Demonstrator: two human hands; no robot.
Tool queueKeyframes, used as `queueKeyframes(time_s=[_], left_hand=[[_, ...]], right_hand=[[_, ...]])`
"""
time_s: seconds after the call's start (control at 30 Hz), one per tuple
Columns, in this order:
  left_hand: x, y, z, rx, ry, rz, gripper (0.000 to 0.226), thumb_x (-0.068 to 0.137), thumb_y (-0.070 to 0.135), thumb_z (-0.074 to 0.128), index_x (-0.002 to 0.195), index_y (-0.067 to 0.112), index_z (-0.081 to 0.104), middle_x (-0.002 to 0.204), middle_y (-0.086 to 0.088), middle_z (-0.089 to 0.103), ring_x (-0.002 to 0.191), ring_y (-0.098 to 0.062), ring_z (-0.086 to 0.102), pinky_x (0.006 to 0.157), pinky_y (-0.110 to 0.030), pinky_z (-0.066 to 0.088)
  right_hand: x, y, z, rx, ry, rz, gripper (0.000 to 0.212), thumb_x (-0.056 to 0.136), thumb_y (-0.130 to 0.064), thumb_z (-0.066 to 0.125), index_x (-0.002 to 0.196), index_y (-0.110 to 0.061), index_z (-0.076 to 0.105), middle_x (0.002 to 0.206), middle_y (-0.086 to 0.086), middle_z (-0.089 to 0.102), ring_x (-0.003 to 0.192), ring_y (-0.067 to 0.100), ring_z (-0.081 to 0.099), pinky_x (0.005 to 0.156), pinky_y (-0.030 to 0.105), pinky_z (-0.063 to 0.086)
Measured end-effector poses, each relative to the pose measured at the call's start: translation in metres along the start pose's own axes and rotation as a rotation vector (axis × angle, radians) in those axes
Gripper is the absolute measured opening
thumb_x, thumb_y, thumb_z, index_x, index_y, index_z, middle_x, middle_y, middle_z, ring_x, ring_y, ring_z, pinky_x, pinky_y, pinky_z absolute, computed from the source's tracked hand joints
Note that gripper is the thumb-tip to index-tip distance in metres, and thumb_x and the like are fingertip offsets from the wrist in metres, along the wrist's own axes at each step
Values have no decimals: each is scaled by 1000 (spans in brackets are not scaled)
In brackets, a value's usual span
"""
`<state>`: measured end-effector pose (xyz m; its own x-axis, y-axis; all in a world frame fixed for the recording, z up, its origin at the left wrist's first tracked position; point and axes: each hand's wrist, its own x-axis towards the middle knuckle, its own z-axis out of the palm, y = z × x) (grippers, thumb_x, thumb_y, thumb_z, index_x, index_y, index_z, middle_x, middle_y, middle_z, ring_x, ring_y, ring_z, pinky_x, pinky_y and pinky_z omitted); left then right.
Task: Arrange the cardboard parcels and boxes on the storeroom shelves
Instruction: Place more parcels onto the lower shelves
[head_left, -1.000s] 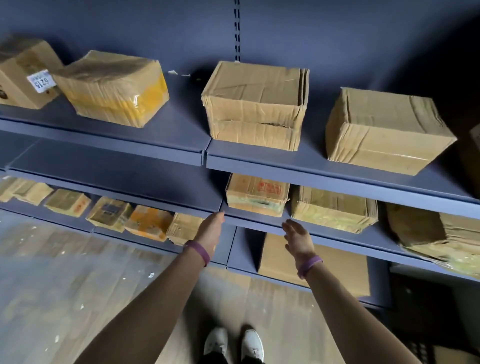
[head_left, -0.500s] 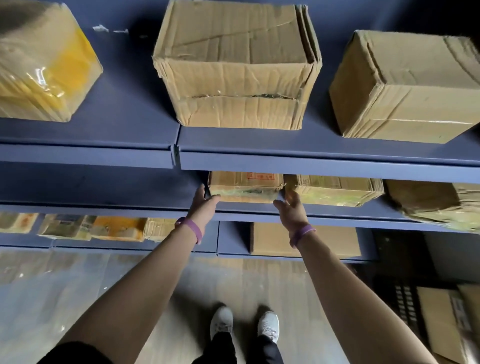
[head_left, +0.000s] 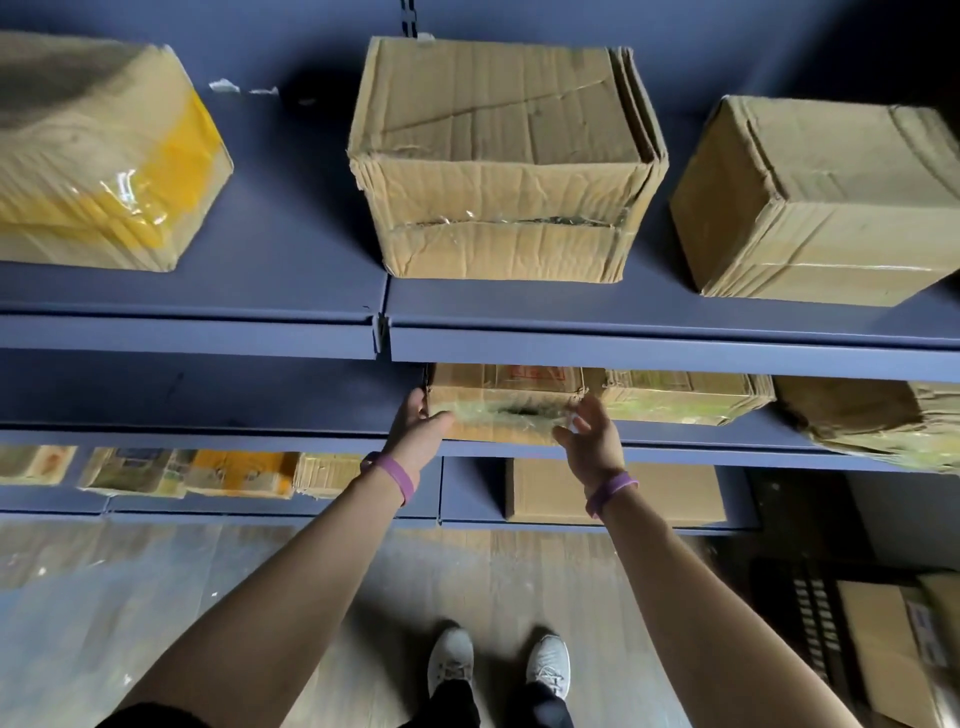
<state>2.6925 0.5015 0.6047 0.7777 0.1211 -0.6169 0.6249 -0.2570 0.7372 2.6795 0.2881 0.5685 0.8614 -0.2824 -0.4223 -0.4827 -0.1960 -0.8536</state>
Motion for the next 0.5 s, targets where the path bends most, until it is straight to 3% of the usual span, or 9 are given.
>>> queueKeyframes(time_s=[0.1,0.2,0.33,0.4,0.5], left_hand=[[-19,0,-8,-39,24,30,41,86,23,69,124,20,54,125,-2,62,116,-26,59,107,-46,45],[-44,0,-16,-84,50,72,58,91,27,70,142,19,44,140,2,52,127,-22,51,110,-42,41],[-75,-5,-27,-184,43,122,59,94,35,68,145,24,40,141,4,51,127,-20,50,113,-45,39],[-89,-7,-34,-229,33,165,46,94,37,68,134,29,47,125,11,59,113,-12,56,108,-47,43],[-99,-16,-41,-318,69,187,40,92,33,72,127,28,53,115,10,64,110,-14,61,101,-45,50]], right_hand=[[-21,-6,0,109,34,-39,50,91,10,59,136,-2,42,132,21,55,118,35,57,87,35,52],[-47,-17,1,221,37,-36,43,93,3,61,131,-6,44,133,22,56,123,39,56,102,55,48],[-84,-30,4,333,33,-36,34,92,-7,67,120,-16,50,133,16,59,123,36,57,104,56,46],[-100,-31,7,350,39,-54,39,84,-20,76,117,-23,55,134,12,60,124,33,57,105,57,45],[-119,-33,6,340,56,-97,32,87,-12,75,114,-21,60,127,10,64,124,26,58,106,51,46]])
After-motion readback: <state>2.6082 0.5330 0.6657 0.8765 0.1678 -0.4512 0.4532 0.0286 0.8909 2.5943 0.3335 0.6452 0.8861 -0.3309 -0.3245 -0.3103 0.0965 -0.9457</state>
